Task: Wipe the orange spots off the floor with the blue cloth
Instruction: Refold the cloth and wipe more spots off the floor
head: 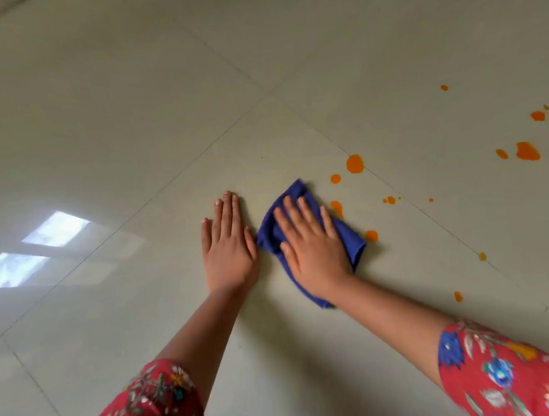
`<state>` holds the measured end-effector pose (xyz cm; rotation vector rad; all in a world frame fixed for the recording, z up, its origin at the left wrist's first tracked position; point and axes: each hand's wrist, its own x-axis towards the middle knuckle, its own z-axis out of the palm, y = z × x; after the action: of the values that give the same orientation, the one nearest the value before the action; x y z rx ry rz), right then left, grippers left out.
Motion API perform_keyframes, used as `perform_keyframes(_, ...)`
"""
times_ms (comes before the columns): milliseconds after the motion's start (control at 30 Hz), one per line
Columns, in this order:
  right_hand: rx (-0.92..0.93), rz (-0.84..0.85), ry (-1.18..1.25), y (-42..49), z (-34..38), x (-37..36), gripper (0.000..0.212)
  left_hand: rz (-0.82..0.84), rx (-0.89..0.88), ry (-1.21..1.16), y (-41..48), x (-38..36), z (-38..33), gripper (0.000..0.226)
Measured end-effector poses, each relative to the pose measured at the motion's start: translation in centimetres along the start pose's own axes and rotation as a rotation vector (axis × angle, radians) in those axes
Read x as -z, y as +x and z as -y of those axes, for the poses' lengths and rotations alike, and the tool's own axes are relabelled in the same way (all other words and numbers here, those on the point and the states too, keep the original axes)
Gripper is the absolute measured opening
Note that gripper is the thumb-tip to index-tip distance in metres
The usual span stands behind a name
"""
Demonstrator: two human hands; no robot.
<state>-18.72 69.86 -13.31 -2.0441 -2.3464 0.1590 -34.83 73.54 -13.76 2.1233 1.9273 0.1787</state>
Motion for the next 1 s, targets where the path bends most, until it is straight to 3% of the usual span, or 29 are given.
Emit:
perform_keyframes(167, 0.330, 0.058, -0.022, 8.1, 0.6, 0.7, 0.058, -0.038, 0.030, -0.034, 0.0, 0.1, 0.3, 0.064)
perform_keyframes(267, 0.123, 0.033, -0.060, 13.0, -1.5, 1.2, 0.058, -0.023, 0.045, -0.017, -0.2, 0.2, 0.0, 0.063)
perform_keyframes(333, -0.149, -0.035, 0.011, 11.7, -2.5, 1.0, 0.059, -0.022, 0.034, -0.023, -0.1, 0.3, 0.0, 0.063)
perform_keyframes(400, -0.250, -0.066, 0.041, 7.7, -1.2, 0.5, 0.060, -0.019, 0.023, -0.015, -0.1, 0.2, -0.1, 0.062)
perform_keyframes(500, -0.009, 0.036, 0.066, 5.7, 2.0, 0.1, 0.060, -0.030, 0.012, -0.023, -0.1, 0.2, -0.2, 0.059)
perform_keyframes(567, 0.044, 0.057, 0.049, 8.5, 0.7, 0.9, 0.061, -0.018, -0.022, -0.020, -0.3, 0.3, 0.0, 0.060)
perform_keyframes(700, -0.313, -0.028, 0.047, 8.7, -4.0, 1.1, 0.062, 0.004, -0.061, -0.021, -0.4, 0.4, -0.1, 0.061)
perform_keyframes(733, -0.312, -0.040, 0.042, 6.6, -3.7, 1.0, 0.061, -0.002, -0.056, -0.024, -0.4, 0.4, -0.1, 0.061)
perform_keyframes(833, 0.171, 0.102, -0.005, -2.2, -1.9, 0.5, 0.064, -0.007, -0.033, -0.051, -0.3, 0.4, 0.0, 0.060)
perform_keyframes(900, 0.278, 0.126, -0.010, -3.9, -4.0, 0.6, 0.064, -0.008, -0.046, -0.052, -0.5, 0.5, 0.0, 0.060)
perform_keyframes(1000, -0.064, 0.035, -0.060, 0.7, -6.3, 1.2, 0.060, 0.017, -0.085, -0.043, -0.4, 0.5, -0.1, 0.060)
